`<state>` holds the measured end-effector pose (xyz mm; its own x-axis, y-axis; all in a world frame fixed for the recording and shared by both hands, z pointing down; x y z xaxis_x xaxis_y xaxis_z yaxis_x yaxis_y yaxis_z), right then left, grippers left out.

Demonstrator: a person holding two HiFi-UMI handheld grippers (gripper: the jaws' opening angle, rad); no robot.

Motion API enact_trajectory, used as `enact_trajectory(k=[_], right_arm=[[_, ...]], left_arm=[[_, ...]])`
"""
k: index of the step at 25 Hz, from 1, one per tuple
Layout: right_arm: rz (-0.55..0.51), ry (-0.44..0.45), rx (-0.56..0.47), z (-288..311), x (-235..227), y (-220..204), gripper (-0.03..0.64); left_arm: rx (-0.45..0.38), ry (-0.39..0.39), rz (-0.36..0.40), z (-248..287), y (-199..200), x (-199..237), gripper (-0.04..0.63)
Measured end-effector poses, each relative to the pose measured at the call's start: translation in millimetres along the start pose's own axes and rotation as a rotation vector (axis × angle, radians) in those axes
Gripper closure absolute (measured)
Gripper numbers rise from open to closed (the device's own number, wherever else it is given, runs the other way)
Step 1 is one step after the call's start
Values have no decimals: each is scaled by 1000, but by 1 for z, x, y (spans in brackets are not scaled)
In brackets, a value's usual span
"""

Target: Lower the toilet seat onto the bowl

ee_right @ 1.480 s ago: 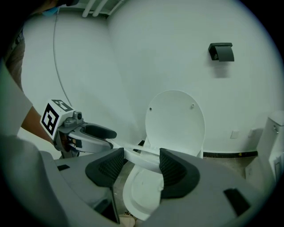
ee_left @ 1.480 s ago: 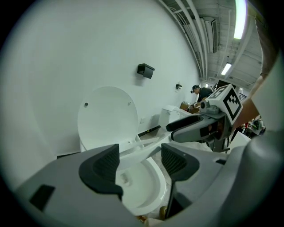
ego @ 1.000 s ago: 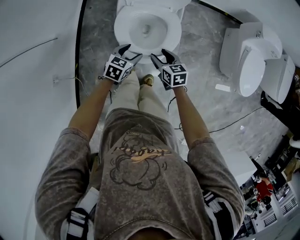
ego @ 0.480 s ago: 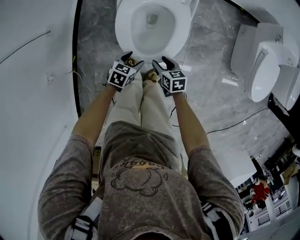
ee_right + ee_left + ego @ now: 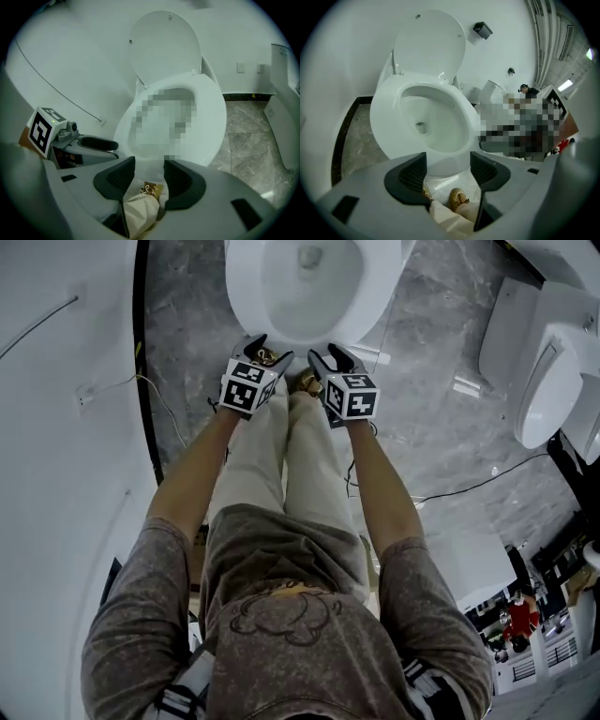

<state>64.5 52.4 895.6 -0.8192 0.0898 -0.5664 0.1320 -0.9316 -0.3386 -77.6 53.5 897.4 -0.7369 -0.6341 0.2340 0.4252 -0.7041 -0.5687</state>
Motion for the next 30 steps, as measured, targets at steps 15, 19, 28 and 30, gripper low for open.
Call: enact_trajectory(k=[15,19,28,30], right_arm=[[-55,2,-182,-92,61,94,428],[-118,31,-264,-161,111,139,428],[-258,143,-468,-316,207,207,428],[-291,157,-526,-347,222,214,428]], left_arm=[[-156,56,24,-85,119,-4,310],[-248,65,49,-155,190,-14,310],[-441,28,149,-320,315,-48,309],[-499,22,161,-351,328,-55,309]])
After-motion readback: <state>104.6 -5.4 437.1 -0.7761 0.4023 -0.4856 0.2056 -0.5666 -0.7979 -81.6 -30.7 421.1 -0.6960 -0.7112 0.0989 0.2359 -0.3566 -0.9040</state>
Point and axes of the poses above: the fingertips, and each gripper's own axes: z forward along the fingers, x to its left, y out of its top, the point moved 5 cm from there along -z, backward along the fingers, and after that the axes turned 14 degrees about z, right-handed, at the moved point
